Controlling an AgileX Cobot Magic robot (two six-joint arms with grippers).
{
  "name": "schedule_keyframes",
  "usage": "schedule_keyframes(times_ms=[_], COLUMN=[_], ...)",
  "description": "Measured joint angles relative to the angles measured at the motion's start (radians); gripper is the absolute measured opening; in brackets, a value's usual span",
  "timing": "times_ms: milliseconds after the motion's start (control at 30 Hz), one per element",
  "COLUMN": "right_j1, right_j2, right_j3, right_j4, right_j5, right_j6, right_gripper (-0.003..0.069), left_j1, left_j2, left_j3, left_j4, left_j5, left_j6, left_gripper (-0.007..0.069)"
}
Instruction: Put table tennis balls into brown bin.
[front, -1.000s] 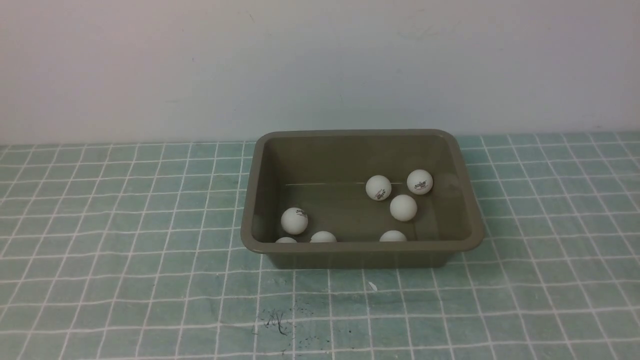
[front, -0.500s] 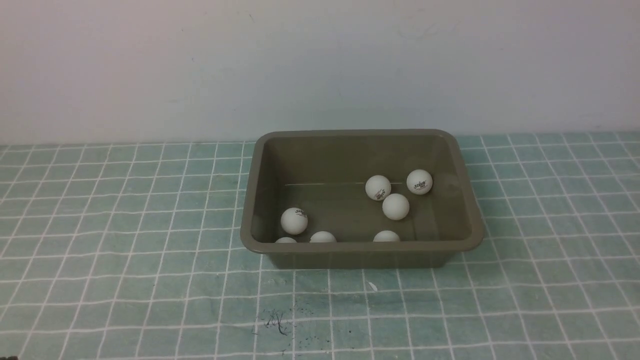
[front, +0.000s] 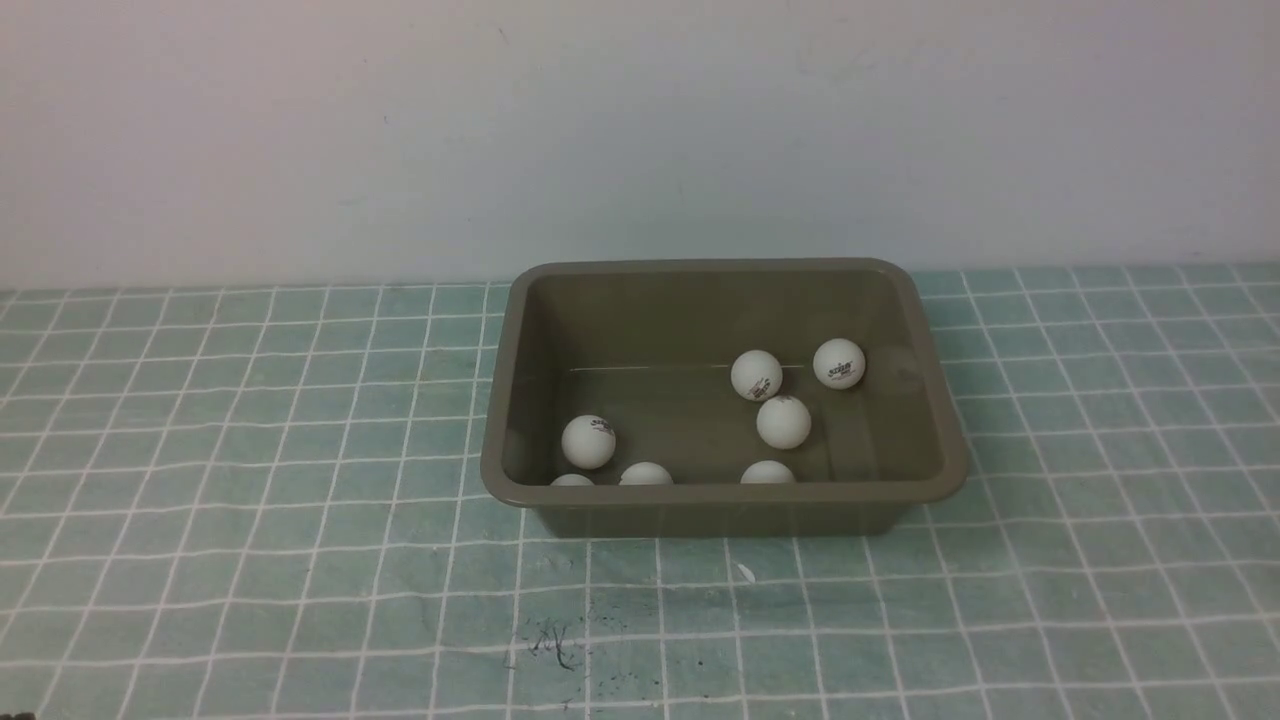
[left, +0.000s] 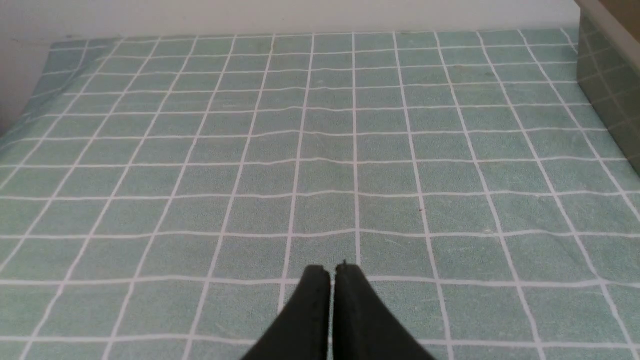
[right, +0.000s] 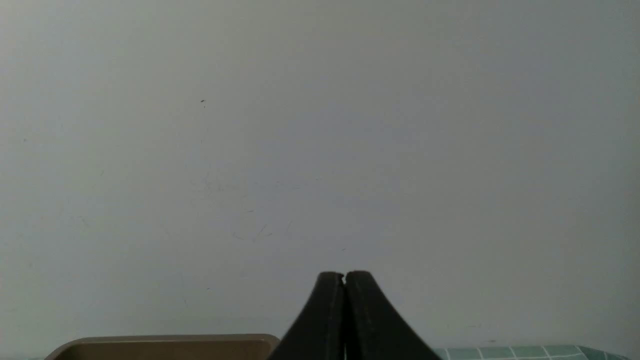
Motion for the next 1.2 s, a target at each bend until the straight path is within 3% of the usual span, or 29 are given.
schedule_keyframes(times_ms=[267, 500, 667, 933, 1200], right_j1=[0.006, 0.006, 0.010, 0.122, 0.126], right_j2=[0.000, 0.000, 0.000, 0.001, 0.002], right_j3=[0.000, 0.044, 0.254, 0.560, 0.580], right_j4=[-0.168, -0.163, -0.107, -0.092, -0.098], right_j5=[0.028, 0.060, -0.071, -0.199, -0.236], right_j6=[-0.068, -0.075, -0.075, -0.075, -0.074], right_gripper=[-0.0015, -0.0015, -0.0015, -0.0015, -0.0015], left_j1=[0.000, 0.000, 0.000, 0.000, 0.000], left_j2=[0.000, 0.000, 0.000, 0.000, 0.000], left_j3=[0.000, 0.000, 0.000, 0.000, 0.000], left_j4=[0.000, 0.000, 0.000, 0.000, 0.000], left_j5=[0.000, 0.000, 0.000, 0.000, 0.000], left_j6=[0.000, 0.000, 0.000, 0.000, 0.000], left_gripper=[-0.0005, -0.0005, -0.0005, -0.0005, -0.0005])
